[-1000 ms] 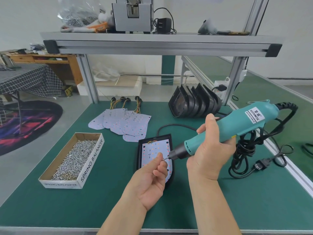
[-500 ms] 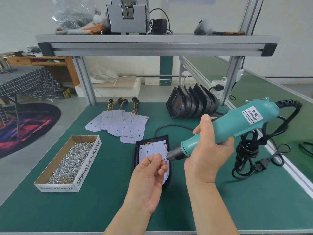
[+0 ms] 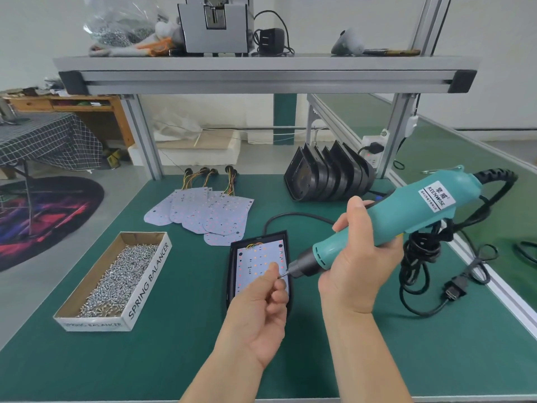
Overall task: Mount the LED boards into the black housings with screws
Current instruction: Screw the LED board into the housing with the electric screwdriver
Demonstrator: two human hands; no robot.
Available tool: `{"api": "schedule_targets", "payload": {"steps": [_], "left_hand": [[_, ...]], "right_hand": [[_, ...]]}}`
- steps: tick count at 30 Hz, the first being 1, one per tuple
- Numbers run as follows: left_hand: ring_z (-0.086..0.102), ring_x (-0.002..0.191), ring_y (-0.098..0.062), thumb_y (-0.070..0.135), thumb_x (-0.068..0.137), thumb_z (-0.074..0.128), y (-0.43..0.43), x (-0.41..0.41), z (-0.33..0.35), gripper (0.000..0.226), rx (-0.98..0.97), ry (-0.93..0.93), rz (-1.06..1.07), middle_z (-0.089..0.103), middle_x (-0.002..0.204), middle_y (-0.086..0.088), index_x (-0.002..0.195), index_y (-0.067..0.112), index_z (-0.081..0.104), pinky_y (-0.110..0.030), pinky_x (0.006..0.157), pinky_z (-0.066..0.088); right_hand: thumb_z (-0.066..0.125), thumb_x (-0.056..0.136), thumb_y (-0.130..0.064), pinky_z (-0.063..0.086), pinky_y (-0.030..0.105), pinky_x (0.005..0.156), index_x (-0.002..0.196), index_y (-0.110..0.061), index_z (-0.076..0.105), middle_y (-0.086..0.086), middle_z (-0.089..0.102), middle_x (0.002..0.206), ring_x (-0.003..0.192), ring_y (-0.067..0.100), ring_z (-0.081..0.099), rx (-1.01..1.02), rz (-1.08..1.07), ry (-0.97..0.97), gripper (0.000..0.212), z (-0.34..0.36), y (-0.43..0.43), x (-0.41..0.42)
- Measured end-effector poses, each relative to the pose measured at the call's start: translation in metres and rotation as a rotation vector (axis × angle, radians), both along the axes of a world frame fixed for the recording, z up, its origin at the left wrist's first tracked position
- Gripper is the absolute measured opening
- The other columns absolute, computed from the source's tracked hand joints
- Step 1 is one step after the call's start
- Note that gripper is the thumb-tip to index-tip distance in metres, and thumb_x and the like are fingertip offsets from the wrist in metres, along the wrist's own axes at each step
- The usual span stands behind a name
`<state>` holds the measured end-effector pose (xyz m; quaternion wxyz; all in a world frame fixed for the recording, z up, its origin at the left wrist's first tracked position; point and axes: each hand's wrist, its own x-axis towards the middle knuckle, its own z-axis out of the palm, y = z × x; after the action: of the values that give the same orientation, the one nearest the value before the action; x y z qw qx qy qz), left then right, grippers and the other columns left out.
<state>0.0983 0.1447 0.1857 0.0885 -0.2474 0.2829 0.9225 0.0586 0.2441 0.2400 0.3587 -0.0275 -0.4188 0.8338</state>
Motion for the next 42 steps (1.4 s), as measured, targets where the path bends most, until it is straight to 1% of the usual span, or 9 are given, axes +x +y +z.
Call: {"api": "schedule_targets", "payload": {"steps": [7, 14, 21, 24, 27, 31, 36, 38, 42], "left_hand": [[0.048, 0.046, -0.009, 0.014, 0.084, 0.069, 0.005, 0.000, -0.006, 0.015, -0.197, 0.152, 0.091, 0.055, 0.061, -0.004, 0.074, 0.010, 0.058, -0.014, 0.045, 0.045], [0.040, 0.041, -0.008, 0.029, 0.078, 0.073, 0.002, 0.003, -0.007, 0.020, -0.229, 0.090, 0.081, 0.051, 0.055, -0.001, 0.079, 0.008, 0.072, -0.014, 0.037, 0.034], [0.048, 0.043, -0.015, 0.004, 0.086, 0.055, -0.037, -0.013, -0.011, 0.022, -0.319, 0.072, 0.230, 0.059, 0.059, -0.009, 0.065, 0.008, 0.061, -0.017, 0.034, 0.032], [0.037, 0.044, -0.015, 0.013, 0.086, 0.057, -0.080, -0.034, -0.018, 0.018, -0.743, -0.059, 0.224, 0.048, 0.058, -0.003, 0.070, 0.006, 0.061, -0.019, 0.040, 0.026], [0.025, 0.053, -0.019, 0.049, 0.079, 0.071, -0.099, -0.049, -0.031, 0.052, -1.344, -0.142, -0.099, 0.030, 0.055, 0.001, 0.057, 0.011, 0.044, -0.030, 0.055, 0.019], [0.028, 0.050, -0.018, 0.061, 0.064, 0.080, -0.084, -0.063, -0.031, 0.065, -1.637, -0.123, -0.426, 0.029, 0.052, 0.007, 0.058, 0.019, 0.031, -0.028, 0.051, 0.019], [0.056, 0.068, -0.017, 0.046, 0.065, 0.085, -0.064, -0.075, -0.030, 0.046, -1.453, -0.091, -0.467, 0.060, 0.076, 0.003, 0.080, 0.009, 0.061, -0.027, 0.058, 0.042], [0.068, 0.084, -0.018, 0.036, 0.068, 0.085, -0.061, -0.078, -0.031, 0.038, -1.350, -0.074, -0.470, 0.073, 0.091, 0.000, 0.091, 0.010, 0.069, -0.032, 0.076, 0.056], [0.072, 0.091, -0.021, 0.029, 0.068, 0.085, -0.060, -0.081, -0.033, 0.037, -1.292, -0.079, -0.478, 0.076, 0.095, -0.002, 0.097, 0.011, 0.072, -0.039, 0.091, 0.056]], "right_hand": [[0.072, 0.082, -0.025, 0.043, 0.024, 0.067, 0.061, -0.037, 0.064, -0.005, 0.052, 0.057, 0.061, 0.011, 0.049, -0.088, -0.066, -0.063, 0.025, -0.002, 0.001, -0.002], [0.072, 0.081, -0.025, 0.044, 0.020, 0.064, 0.057, -0.037, 0.064, -0.006, 0.052, 0.057, 0.059, 0.010, 0.049, -0.080, -0.058, -0.068, 0.028, -0.001, 0.002, -0.002], [0.072, 0.082, -0.021, 0.044, 0.022, 0.063, 0.067, -0.028, 0.060, -0.004, 0.052, 0.057, 0.060, 0.013, 0.050, -0.052, -0.026, -0.039, 0.021, 0.002, 0.004, -0.007], [0.071, 0.083, -0.017, 0.043, 0.018, 0.057, 0.073, -0.019, 0.054, -0.006, 0.052, 0.055, 0.054, 0.010, 0.049, 0.008, 0.019, -0.036, 0.019, 0.000, 0.000, -0.014], [0.072, 0.084, -0.013, 0.043, 0.016, 0.053, 0.074, -0.015, 0.056, -0.006, 0.053, 0.055, 0.051, 0.008, 0.048, 0.103, 0.091, -0.030, 0.019, -0.007, -0.009, -0.019], [0.073, 0.081, -0.016, 0.044, 0.021, 0.054, 0.075, -0.013, 0.060, -0.003, 0.052, 0.058, 0.053, 0.014, 0.046, 0.241, 0.146, -0.051, 0.015, -0.020, -0.020, -0.023], [0.074, 0.080, -0.022, 0.046, 0.025, 0.056, 0.074, -0.015, 0.060, -0.004, 0.056, 0.059, 0.055, 0.015, 0.050, 0.369, 0.177, -0.095, 0.017, -0.034, -0.022, -0.026], [0.074, 0.080, -0.023, 0.046, 0.029, 0.056, 0.075, -0.013, 0.059, -0.004, 0.056, 0.059, 0.055, 0.016, 0.050, 0.394, 0.172, -0.105, 0.019, -0.038, -0.022, -0.026], [0.074, 0.081, -0.021, 0.045, 0.026, 0.054, 0.075, -0.011, 0.059, -0.009, 0.055, 0.058, 0.053, 0.012, 0.048, 0.404, 0.159, -0.100, 0.019, -0.043, -0.021, -0.025]]}}
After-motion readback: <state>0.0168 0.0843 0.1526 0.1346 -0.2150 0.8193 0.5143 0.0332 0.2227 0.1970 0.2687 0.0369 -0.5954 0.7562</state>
